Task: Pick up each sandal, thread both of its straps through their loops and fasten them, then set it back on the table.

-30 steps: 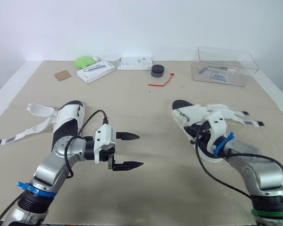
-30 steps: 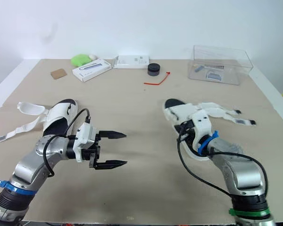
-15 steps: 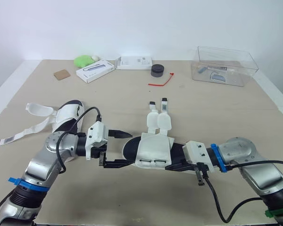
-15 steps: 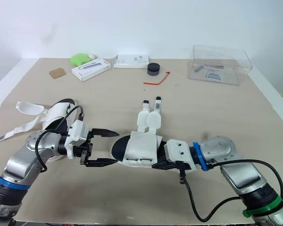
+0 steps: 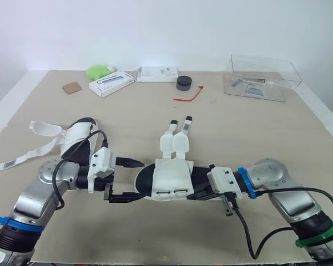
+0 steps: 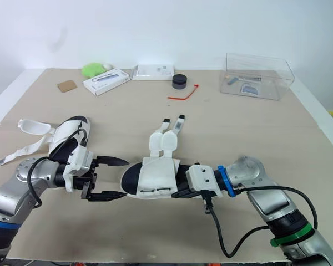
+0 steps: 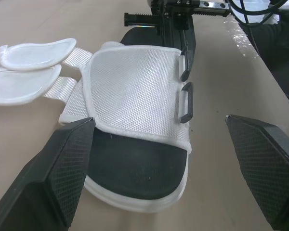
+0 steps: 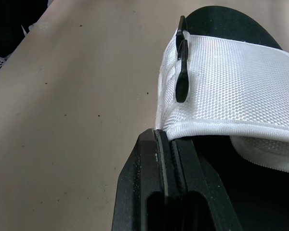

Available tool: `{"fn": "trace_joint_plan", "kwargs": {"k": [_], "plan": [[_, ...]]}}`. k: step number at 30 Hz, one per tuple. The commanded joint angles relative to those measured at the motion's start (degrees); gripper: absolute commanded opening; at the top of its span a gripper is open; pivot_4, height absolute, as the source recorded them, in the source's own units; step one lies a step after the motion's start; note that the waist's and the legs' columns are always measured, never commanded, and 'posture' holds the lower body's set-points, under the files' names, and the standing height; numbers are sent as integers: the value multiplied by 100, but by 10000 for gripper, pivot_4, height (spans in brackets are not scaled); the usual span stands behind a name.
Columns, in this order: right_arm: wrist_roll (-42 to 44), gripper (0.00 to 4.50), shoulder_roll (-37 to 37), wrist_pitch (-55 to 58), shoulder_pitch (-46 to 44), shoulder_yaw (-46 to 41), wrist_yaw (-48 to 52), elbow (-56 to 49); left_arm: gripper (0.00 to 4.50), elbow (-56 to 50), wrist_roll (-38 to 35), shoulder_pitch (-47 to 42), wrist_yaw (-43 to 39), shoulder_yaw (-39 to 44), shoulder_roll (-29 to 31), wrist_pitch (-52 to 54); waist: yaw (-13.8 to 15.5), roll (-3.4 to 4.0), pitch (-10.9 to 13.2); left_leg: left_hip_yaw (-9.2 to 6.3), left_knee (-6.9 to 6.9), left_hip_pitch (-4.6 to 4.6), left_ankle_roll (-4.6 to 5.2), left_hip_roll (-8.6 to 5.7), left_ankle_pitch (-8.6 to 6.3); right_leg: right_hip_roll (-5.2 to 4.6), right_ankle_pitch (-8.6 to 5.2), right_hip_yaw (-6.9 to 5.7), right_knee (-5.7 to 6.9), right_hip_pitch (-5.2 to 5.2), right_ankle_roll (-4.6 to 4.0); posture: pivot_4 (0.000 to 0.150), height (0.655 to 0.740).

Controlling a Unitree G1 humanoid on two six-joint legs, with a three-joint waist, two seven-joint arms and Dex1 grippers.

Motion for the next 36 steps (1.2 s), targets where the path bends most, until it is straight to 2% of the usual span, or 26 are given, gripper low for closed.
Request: {"fn": "trace_joint_plan", "kwargs": {"k": [1,3,5,6,9,13,16,22,25,28,33,36], "plan": [[2,7824,-94,15,-70,-81,125,85,45000,3,50,-82,-37,-26,-40,-106,1,0,0,1,0,0,0,0,0,0,0,0,0,0,0,1500,7400],[125,15846,-184,164,-48,-178,196,28,45000,66,56,-138,18,-39,-74,-24,4,0,0,1,2,0,0,-1,0,-1,0,1,0,1,1,1500,7400],[279,24843,-312,323,22,-328,234,-67,39628,136,59,-205,2,-73,-93,48,13,-1,1,1,4,-2,0,-1,0,-2,1,0,0,-1,2,1500,7400],[372,30042,-364,418,63,-408,232,-122,36442,169,76,-230,-11,-90,-98,51,19,-1,1,1,4,-3,0,-2,0,-2,1,0,0,0,2,1500,7400],[696,44912,-530,791,244,-690,206,-326,20984,252,169,-273,-55,-160,-93,-7,33,-1,1,1,4,-4,1,-2,-1,-2,1,0,0,-1,2,1500,7400],[1566,45000,-696,2002,417,-1288,-90,-695,343,306,234,-328,-98,-244,-104,-22,43,-2,2,0,4,-7,2,-1,-2,-1,0,1,-1,-4,2,1500,7400],[2234,45000,-617,3046,260,-1707,-596,-734,343,310,365,-333,-205,-353,-55,-93,44,-2,2,1,4,-6,2,0,-1,-1,2,1,-1,-3,0,1500,7400],[3207,45000,73,5374,-950,-2147,-2237,-24,343,394,553,-383,-302,-477,-55,-209,50,-6,4,2,6,-6,-3,7,3,7,12,4,0,-6,-3,1500,7400],[3227,45000,445,6153,-1495,-2161,-2950,495,343,475,625,-414,-339,-508,-74,-282,58,-7,5,3,6,-11,-3,13,3,13,15,4,0,-11,-11,1500,7400],[3037,45000,904,6730,-2149,-2205,-3538,1564,343,547,678,-470,-359,-507,-99,-330,54,-7,5,5,6,-19,-3,11,3,12,16,6,1,-18,-12,1500,7400],[3010,45000,1176,7370,-2719,-2270,-3658,2711,343,583,693,-496,-352,-498,-109,-378,58,-7,5,14,6,-55,-1,4,1,4,21,12,3,-52,-6,1500,7400],[2848,45000,1387,7385,-3123,-2268,-3670,3540,343,580,692,-486,-339,-480,-100,-390,55,-7,5,26,5,-59,7,3,-3,3,22,23,4,-62,-4,1500,7400]]}}
